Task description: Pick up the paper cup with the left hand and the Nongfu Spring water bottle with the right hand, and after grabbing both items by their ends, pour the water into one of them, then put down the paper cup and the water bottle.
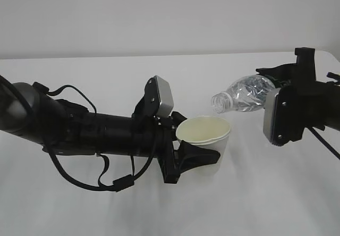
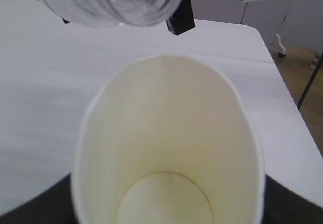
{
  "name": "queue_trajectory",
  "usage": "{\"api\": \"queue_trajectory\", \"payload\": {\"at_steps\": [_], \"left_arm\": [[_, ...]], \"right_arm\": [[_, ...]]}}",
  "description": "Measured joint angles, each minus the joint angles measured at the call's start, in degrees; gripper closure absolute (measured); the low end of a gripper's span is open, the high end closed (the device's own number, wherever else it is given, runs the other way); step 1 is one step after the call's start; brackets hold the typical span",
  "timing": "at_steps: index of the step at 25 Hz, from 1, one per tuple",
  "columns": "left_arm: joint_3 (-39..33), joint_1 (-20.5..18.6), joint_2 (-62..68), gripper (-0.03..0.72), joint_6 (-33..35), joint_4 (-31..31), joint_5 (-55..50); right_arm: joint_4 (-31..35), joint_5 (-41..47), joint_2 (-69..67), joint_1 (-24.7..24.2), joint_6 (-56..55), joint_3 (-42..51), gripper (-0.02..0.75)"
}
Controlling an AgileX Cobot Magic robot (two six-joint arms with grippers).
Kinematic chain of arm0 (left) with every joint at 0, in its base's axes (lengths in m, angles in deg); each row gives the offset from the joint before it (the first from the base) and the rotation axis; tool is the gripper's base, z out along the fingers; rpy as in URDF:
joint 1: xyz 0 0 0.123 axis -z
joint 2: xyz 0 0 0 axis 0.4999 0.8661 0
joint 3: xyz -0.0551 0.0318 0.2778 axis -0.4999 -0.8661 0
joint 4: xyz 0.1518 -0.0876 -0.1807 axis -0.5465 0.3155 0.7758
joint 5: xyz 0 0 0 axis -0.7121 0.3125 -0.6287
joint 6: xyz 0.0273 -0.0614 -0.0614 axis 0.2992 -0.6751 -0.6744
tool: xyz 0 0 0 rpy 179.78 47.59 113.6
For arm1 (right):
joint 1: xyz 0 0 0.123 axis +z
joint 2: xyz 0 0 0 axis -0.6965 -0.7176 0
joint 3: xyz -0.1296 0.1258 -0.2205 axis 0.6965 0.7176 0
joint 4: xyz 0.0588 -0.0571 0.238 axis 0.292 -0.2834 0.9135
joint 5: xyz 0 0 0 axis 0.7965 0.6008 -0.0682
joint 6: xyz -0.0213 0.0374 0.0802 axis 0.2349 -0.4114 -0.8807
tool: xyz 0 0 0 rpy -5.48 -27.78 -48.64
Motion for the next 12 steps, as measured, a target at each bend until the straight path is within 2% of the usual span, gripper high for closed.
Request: {"api": "queue_trajectory", "payload": {"at_steps": [12], "left_arm": [[0.00, 0.00, 0.00, 0.259, 0.00, 0.00, 0.00]], "right_arm": [[-0.04, -0.22, 0.00, 0.00, 2.39, 0.00, 0.293]]}}
